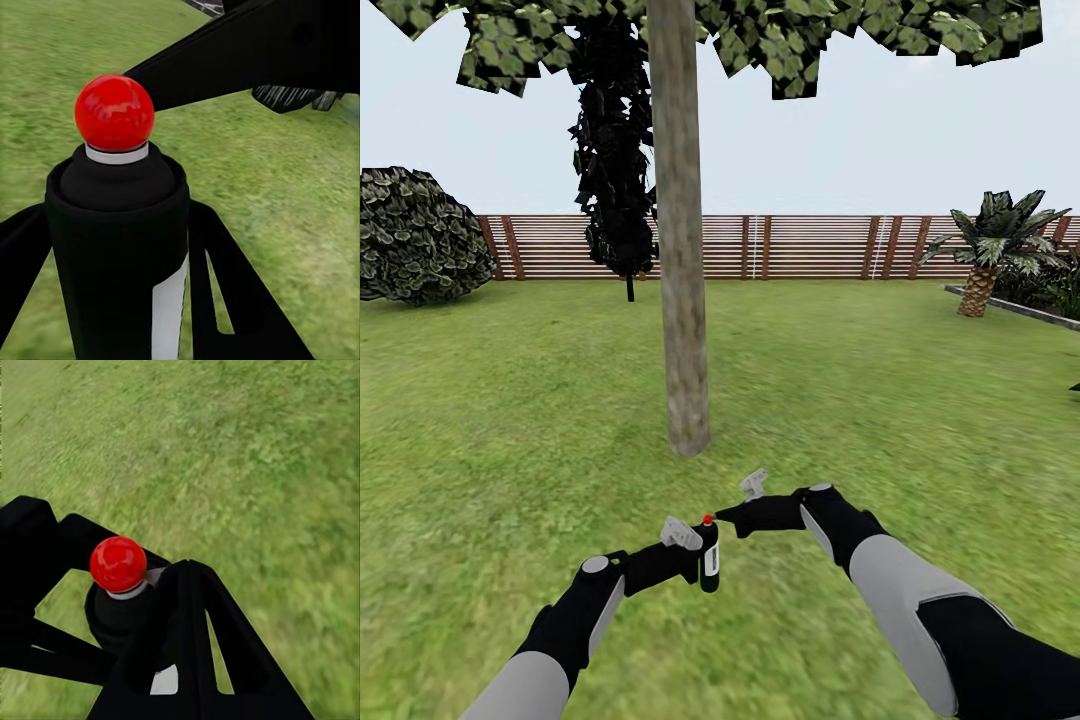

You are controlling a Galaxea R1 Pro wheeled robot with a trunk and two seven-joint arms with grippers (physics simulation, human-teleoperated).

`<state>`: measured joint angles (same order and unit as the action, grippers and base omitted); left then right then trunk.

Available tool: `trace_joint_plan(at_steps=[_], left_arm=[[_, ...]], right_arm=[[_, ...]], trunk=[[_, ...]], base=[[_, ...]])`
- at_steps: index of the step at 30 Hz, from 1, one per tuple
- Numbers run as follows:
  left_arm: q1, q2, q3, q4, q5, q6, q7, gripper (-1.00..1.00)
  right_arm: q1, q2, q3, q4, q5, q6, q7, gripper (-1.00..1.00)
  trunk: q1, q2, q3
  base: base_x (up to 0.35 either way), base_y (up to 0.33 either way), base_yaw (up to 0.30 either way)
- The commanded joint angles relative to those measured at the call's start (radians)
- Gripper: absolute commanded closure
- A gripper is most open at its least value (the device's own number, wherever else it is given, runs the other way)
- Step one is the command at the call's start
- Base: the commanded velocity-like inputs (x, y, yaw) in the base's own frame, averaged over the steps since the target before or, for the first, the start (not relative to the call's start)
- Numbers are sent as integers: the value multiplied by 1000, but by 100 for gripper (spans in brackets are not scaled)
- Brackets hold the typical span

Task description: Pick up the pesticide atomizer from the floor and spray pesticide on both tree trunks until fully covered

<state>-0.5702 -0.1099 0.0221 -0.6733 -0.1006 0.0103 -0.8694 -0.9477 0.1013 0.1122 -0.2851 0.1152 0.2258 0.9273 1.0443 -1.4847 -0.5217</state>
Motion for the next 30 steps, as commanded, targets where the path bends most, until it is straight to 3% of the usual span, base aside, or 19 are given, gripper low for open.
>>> trace_joint_plan(at_steps=[1, 14, 18, 19, 20, 22, 23, 24, 25, 27, 29, 30], left_arm=[[0, -1, 2, -2, -6, 1, -4, 100], [0, -2, 1, 0, -6, 0, -3, 100], [0, -1, 1, -1, -7, 1, -3, 100], [0, -1, 3, -1, -7, 0, -3, 100], [0, -1, 3, -1, -7, 0, -3, 100], [0, -1, 5, -1, -7, 0, -3, 100], [0, -1, 6, -1, -8, 0, 0, 100], [0, -1, 7, -1, -8, 0, 4, 100], [0, -1, 7, -1, -8, 0, 24, 100], [0, -1, 8, -1, -8, 0, 130, 100], [0, -1, 8, 0, -8, 0, 209, 100], [0, -1, 8, 1, -7, 0, 295, 100]], right_arm=[[0, 1, -3, -2, 6, 8, 4, 100], [0, 9, 4, -3, 6, 9, 4, 100], [0, 2, 0, -7, 6, 8, -38, 100], [0, -51, -5, -14, 5, 0, -271, -100], [0, -94, -6, -15, 3, -43, -394, -100], [0, -127, -7, -16, 4, -76, -486, -100], [0, -153, -9, -15, 3, -89, -604, -100], [0, -160, -9, -14, 3, -92, -655, -100], [0, -172, -11, -9, 2, -97, -766, -100], [1, -184, -13, 22, 2, -108, -976, -100], [2, -188, -13, 52, 2, -131, -1053, -100], [2, -191, -13, 89, 2, -169, -1108, -100]], trunk=[[0, -1, -1], [0, -1, -1], [0, -1, -1], [0, -1, -1], [0, -1, -1], [0, -1, -1], [0, -1, -1], [0, -1, -1], [0, -1, -1], [0, -1, -1], [0, -1, -1], [0, -1, -1]], base=[[0, 0, 0], [0, 0, 0], [0, 0, 0], [0, 0, 0], [0, 0, 0], [0, 0, 0], [0, 0, 0], [0, 0, 0], [0, 0, 0], [0, 0, 0], [0, 0, 0], [0, 0, 0]])
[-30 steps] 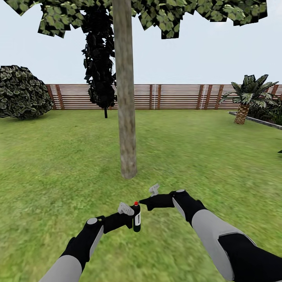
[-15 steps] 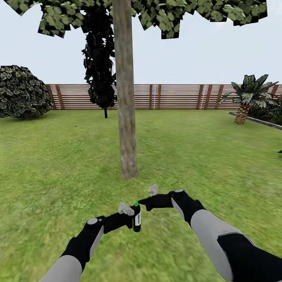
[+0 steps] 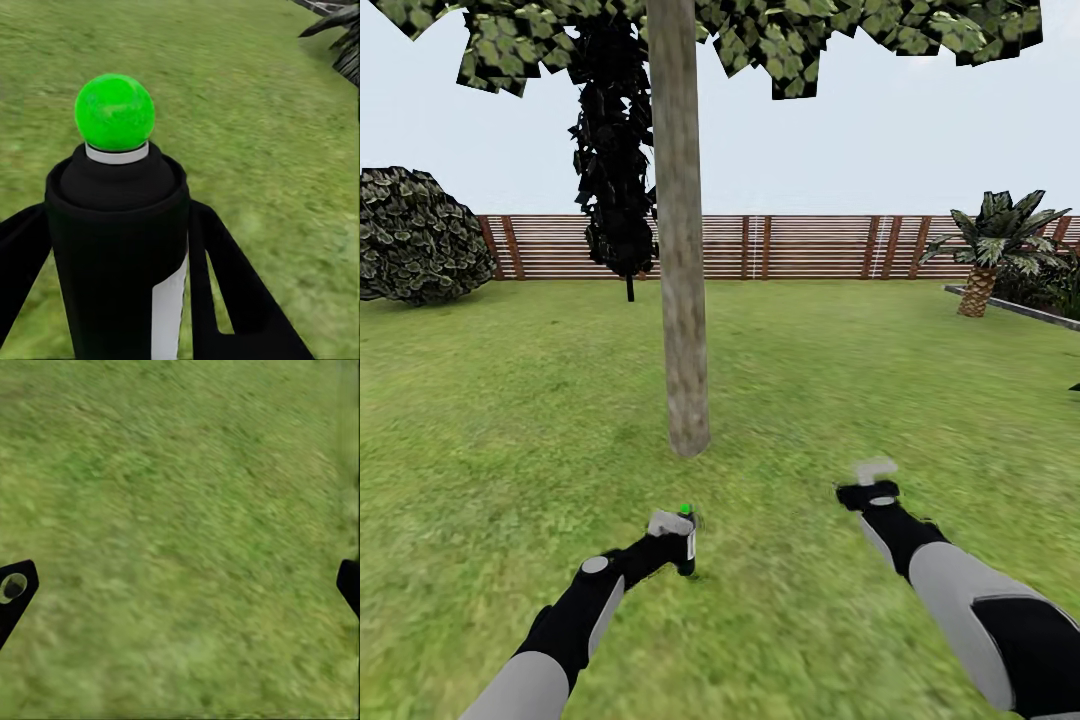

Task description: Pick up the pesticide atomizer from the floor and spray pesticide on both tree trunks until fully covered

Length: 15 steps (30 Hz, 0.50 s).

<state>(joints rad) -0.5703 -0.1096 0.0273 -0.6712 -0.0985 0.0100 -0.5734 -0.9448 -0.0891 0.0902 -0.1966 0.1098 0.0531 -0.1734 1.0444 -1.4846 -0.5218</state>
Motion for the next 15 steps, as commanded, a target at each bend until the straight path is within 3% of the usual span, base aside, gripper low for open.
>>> trace_joint_plan(at_steps=[1, 3, 5, 7, 10, 15], left_arm=[[0, -1, 2, -1, -9, 1, 41, 100], [0, -2, 2, 0, -8, 0, 189, 100], [0, -2, 2, -1, -5, -1, 240, 100], [0, -2, 3, -2, 25, -2, 293, 100], [0, -2, 2, -1, 93, -2, 318, 100], [0, -2, -1, 0, 126, -1, 327, 100]], right_arm=[[-1, -3, 8, 23, 7, -17, -28, -100], [4, -8, 8, 126, 6, -95, -77, -100], [13, -9, 8, 170, 5, -133, -90, -100], [42, -5, 8, 218, 2, -210, -103, -100], [77, 0, 8, 241, -22, -256, -109, -100], [102, 15, 8, 250, -55, -277, -109, -100]], trunk=[[0, -1, -1], [0, -1, -1], [0, -1, -1], [0, -1, -1], [0, -1, -1], [0, -1, -1]], base=[[0, 0, 0], [0, 0, 0], [0, 0, 0], [0, 0, 0], [103, 18, 0], [271, 33, 0]])
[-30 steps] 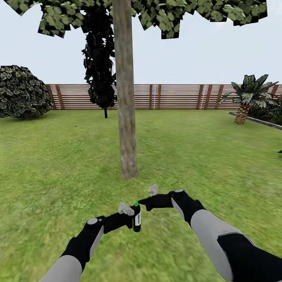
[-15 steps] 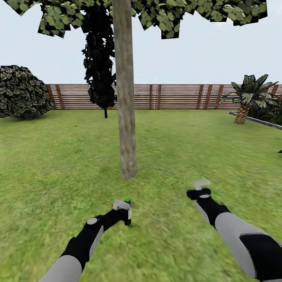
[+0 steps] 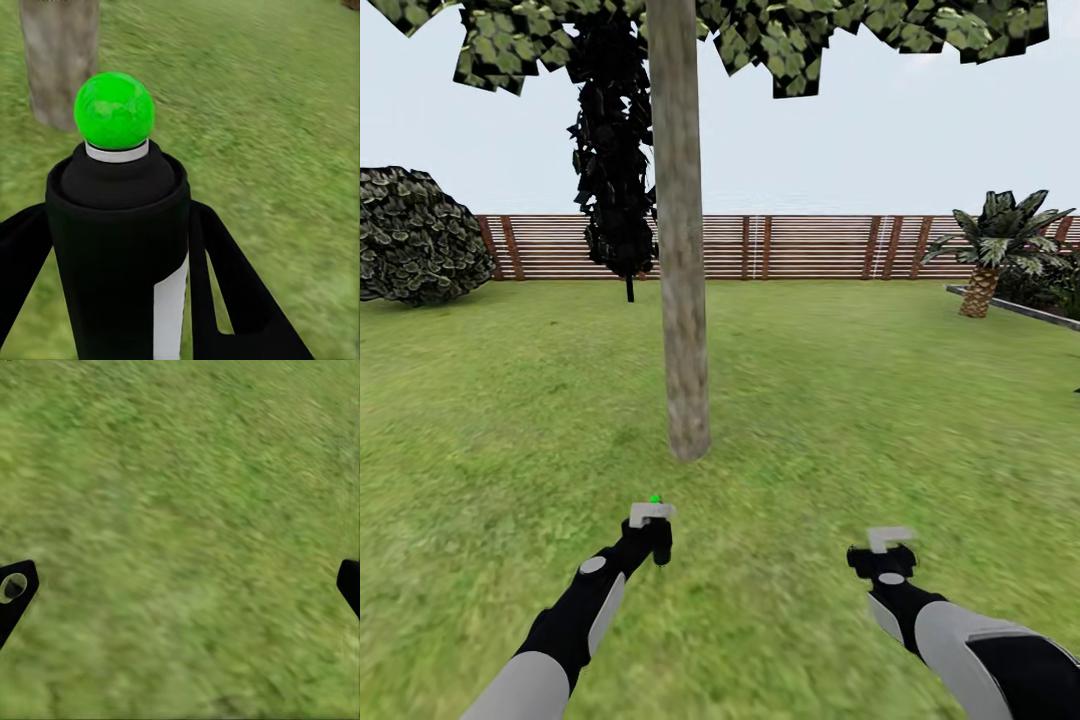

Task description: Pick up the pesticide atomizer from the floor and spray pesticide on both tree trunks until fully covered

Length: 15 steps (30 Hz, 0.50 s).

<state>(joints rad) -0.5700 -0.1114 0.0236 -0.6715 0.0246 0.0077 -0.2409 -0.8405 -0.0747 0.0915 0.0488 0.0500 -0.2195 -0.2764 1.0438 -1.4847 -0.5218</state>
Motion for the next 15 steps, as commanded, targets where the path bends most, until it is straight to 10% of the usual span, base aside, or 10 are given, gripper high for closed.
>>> trace_joint_plan(at_steps=[1, 15], left_arm=[[-1, 0, 3, 0, 5, 1, -4, 100], [-1, -27, -9, -55, 9, 7, 1, 100]], right_arm=[[0, 10, 7, 5, 2, -7, -5, -100], [38, 52, 9, 4, 5, -66, -5, -100]], trunk=[[1, -1, -1], [1, -1, -1]], base=[[326, 43, 0], [343, 34, 0]])
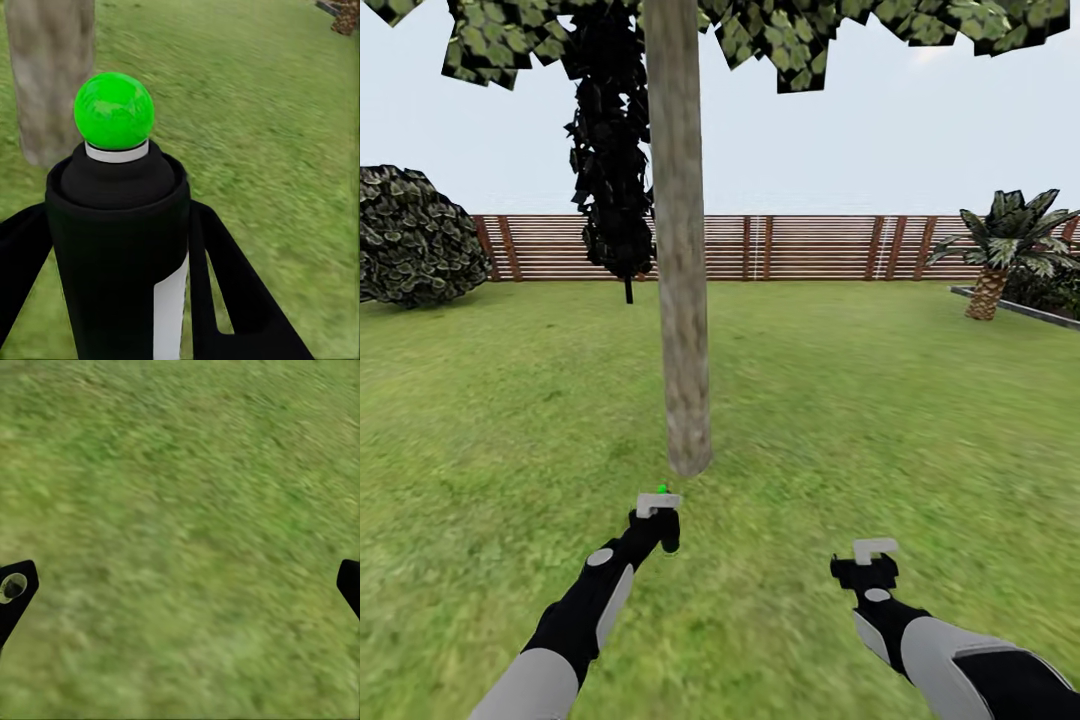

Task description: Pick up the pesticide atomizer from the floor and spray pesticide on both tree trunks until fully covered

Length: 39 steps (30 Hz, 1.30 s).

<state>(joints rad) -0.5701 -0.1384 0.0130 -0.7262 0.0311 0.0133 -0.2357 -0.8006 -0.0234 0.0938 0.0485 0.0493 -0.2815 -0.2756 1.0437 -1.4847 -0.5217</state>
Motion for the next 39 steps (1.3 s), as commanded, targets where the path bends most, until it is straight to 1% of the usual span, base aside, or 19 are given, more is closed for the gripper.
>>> trace_joint_plan(at_steps=[1, 4, 8, 13, 17, 20, 39], left_arm=[[0, -2, 1, -9, 3, 2, -2, 100], [0, -8, 6, -38, 0, 0, 27, 100], [0, -3, 14, -42, -1, -5, 34, 100], [0, 1, 16, -42, 0, -9, 36, 100], [0, 1, 14, -23, 0, -38, 36, 100], [0, 0, 13, -18, 1, -45, 36, 100], [0, -6, 8, -18, 1, -46, 36, 100]], right_arm=[[-1, 1, 7, 5, 6, -4, -6, -100], [4, 2, 7, 5, 6, -4, -5, -100], [7, 2, 7, 6, 6, -4, -5, -100], [8, 2, 7, 6, 6, -4, -5, -100], [12, 2, 7, 6, 6, -4, -5, -100], [13, 2, 7, 6, 6, -4, -5, -100], [15, 2, 7, 7, 7, -2, -5, -100]], trunk=[[1, -1, -1], [1, -1, -1], [1, -1, -1], [1, -1, -1], [1, -1, -1], [1, -1, -1], [1, -1, -1]], base=[[350, 1, 0], [350, 9, 0], [350, 51, 0], [350, 71, 0], [350, 74, 0], [350, 45, 0], [350, 39, 0]])
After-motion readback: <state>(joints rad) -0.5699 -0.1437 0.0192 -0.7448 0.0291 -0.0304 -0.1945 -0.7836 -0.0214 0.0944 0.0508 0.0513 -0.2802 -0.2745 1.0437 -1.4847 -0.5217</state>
